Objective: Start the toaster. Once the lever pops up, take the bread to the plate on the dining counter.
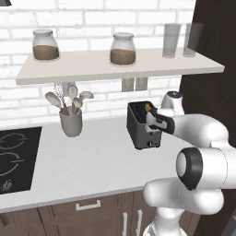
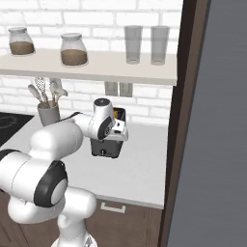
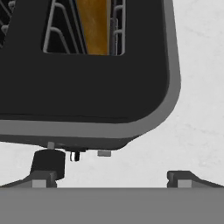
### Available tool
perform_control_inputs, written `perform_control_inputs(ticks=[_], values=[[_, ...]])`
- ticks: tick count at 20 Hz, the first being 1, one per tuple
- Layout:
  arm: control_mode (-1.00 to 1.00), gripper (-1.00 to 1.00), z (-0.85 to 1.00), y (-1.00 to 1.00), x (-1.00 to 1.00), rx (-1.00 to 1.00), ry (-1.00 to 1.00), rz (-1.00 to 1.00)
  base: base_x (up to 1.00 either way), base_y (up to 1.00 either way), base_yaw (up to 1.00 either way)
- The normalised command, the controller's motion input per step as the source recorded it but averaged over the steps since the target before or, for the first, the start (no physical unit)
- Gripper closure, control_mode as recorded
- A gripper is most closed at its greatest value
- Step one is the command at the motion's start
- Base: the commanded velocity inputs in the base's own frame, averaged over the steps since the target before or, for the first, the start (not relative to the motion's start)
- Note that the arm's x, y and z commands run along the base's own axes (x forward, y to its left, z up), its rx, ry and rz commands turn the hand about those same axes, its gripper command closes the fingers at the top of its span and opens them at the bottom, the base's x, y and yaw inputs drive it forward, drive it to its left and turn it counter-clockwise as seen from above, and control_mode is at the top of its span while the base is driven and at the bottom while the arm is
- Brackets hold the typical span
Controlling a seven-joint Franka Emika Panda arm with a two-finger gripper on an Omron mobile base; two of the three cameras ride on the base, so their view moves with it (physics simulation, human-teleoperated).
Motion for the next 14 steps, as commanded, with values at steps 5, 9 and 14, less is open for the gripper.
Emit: perform_control_inputs(ticks=[5,9,14], values=[[-1.00,-1.00,-0.23,0.00,0.00,0.00,0.00,0.00,0.00,0.00,0.00],[-1.00,-1.00,-0.19,0.00,0.00,0.00,0.00,0.00,0.00,0.00,0.00],[-1.00,-1.00,-0.11,0.00,0.00,0.00,0.00,0.00,0.00,0.00,0.00]])
